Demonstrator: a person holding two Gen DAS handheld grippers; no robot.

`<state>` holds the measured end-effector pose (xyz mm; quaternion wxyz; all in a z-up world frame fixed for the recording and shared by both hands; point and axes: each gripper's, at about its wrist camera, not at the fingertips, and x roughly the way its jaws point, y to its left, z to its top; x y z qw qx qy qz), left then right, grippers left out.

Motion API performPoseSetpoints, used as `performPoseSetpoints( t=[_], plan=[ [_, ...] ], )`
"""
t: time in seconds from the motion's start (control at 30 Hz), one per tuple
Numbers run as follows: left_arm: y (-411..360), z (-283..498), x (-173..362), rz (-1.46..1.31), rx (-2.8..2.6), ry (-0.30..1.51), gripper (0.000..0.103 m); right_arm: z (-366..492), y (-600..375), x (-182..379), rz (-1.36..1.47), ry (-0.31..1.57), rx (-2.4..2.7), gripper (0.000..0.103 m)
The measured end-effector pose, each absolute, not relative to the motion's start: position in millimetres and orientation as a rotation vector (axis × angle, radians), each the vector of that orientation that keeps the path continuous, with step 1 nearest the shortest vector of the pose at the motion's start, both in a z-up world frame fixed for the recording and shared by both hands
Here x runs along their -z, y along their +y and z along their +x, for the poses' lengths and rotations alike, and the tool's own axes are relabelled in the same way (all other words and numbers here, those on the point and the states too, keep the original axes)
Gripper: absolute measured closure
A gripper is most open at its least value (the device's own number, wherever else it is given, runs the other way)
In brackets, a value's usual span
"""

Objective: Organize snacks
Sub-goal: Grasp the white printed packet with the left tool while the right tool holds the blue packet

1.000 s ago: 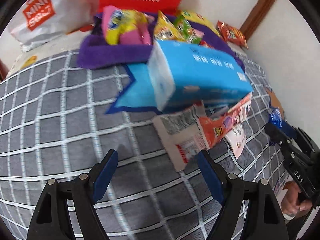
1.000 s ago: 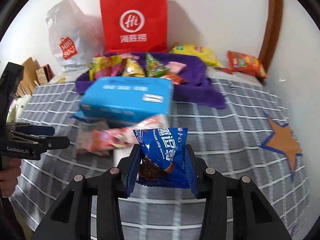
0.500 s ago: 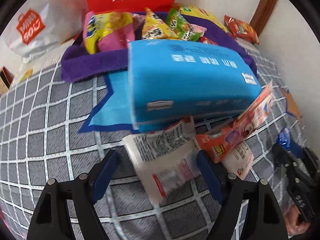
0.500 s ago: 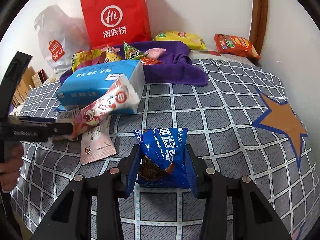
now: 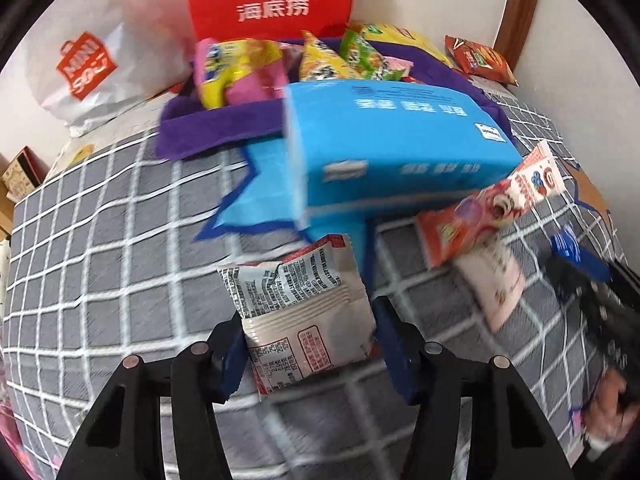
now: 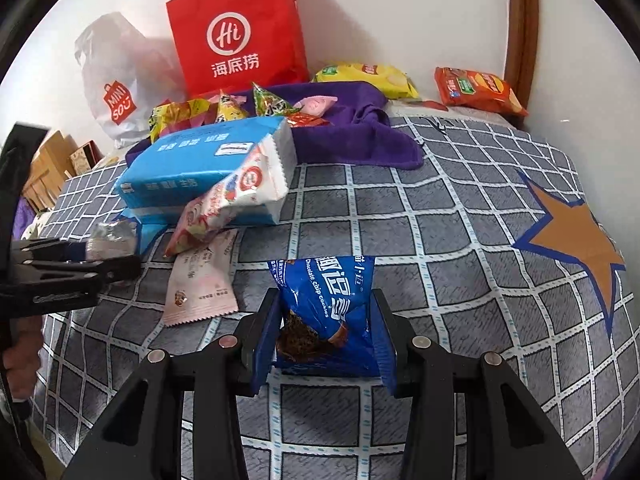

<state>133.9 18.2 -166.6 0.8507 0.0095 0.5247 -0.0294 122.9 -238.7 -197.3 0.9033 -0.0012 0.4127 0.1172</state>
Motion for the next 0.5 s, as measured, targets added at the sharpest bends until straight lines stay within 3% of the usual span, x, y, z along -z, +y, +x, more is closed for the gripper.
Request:
performPoseSetpoints(
  t=[0.1,0.23,0.5],
  plan=[
    [35,124,171,-0.008,0.037,1.096,0.048,126,-234,199,-0.004,0.852,-0.246,0.06],
    [32,115,177,0.022,0.029,1.014,0.038,132,-226,207,-0.013,0.879,-0.256,0.059],
    [35,105,178,-0.005,0.0,0.949,0.039,134,-226,208,0.0,0.884,-0.252,0.058]
  ],
)
